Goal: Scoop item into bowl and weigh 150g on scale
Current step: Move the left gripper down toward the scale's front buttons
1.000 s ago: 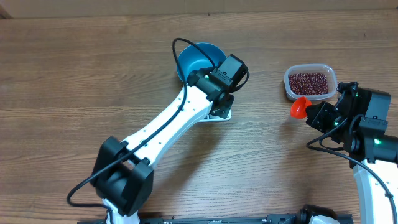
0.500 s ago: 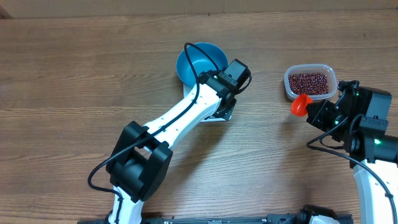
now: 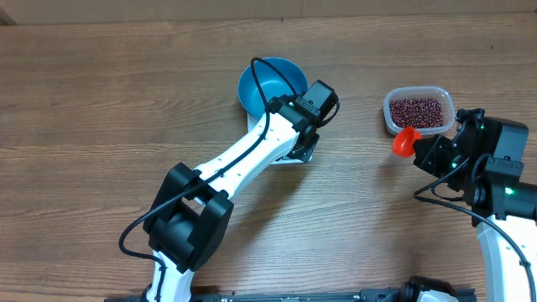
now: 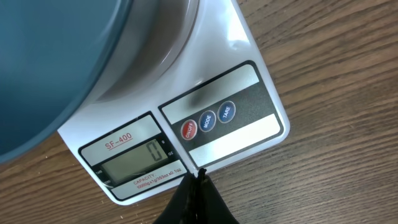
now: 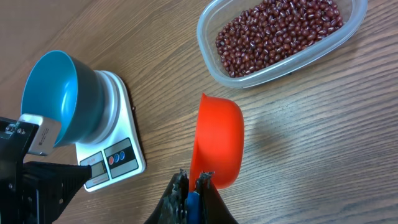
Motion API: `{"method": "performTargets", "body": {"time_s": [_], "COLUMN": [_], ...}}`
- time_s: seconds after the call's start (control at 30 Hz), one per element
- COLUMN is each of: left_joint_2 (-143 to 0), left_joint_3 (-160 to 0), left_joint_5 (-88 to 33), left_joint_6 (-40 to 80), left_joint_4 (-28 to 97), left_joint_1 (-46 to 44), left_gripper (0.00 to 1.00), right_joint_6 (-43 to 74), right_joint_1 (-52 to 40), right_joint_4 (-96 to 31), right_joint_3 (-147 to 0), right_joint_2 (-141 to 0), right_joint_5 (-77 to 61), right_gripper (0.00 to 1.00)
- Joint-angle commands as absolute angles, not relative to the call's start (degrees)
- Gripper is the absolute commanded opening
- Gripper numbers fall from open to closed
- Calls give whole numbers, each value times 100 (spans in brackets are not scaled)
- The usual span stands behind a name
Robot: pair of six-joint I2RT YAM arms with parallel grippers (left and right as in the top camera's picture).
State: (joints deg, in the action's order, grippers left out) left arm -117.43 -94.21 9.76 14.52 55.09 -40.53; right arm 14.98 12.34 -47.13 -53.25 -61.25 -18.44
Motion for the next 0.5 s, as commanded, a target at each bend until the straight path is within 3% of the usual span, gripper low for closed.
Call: {"method": "performTargets", "body": {"time_s": [0.0,0.47], "left_joint_2": [-11769,-11769], "left_joint_3": [-9461,-9461], "left_joint_5": [1050,1048], "left_joint_6": [1328,1330], "left_joint_4": [5520,5474], "left_joint_1": [-4095,-4093], "left_gripper": [4,4], "right_joint_6": [1492,1492], "right_joint_1": [1249,1249], "right_joint_4": [-4683,-4685], "right_joint_3": [-5522,-5522], "right_joint_2": [-6114,-6114], "right_joint_5": [-1826,-1828], "right_gripper": [4,4]}}
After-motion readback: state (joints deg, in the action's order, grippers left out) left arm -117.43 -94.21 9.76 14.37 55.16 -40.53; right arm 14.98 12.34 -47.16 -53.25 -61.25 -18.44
